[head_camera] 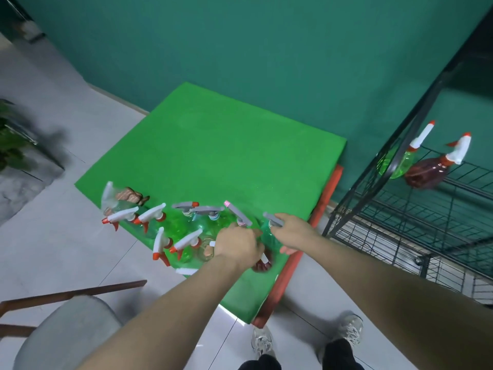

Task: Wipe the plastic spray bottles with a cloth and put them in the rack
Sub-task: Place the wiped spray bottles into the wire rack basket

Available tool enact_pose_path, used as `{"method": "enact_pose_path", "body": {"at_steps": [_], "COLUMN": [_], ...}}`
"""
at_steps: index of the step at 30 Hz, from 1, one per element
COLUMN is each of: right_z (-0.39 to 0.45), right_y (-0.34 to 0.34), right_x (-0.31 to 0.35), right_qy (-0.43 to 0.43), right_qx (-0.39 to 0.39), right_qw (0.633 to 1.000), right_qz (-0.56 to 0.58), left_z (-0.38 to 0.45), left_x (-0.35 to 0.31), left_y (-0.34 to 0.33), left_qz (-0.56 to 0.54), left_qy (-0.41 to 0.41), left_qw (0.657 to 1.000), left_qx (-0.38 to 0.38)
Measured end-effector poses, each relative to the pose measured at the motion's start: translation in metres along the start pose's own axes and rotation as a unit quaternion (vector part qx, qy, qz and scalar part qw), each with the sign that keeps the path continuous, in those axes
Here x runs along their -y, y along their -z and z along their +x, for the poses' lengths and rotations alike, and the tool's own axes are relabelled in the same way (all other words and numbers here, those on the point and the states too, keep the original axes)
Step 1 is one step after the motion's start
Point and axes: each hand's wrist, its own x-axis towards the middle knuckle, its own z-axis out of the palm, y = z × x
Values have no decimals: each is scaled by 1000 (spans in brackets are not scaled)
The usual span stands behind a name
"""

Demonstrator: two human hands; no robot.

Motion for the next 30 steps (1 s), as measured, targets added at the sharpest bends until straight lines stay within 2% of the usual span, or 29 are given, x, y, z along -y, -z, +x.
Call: {"method": "enact_pose_path", "body": {"at_steps": [5,18,25,30], "right_z": [-3,-2,2,5], "right_y": [-1,17,24,25], "right_x": [-1,-18,-28,-31], "right_qy": [29,21,12,-16], "right_qx": [-18,-112,-177,-194], "right_qw": [998,985,975,973], "right_qz": [-48,-133,-135,-126], "left_z": [-3,-2,2,7], "left_x": [-10,-19,-22,-21], "left_y": [-10,-12,-16,-18], "left_qz": [35,-16,-40,-45], "left_qy": [20,41,47,46], "left_qw": [999,999,998,997], "left_qx": [22,-13,-28,-45]}}
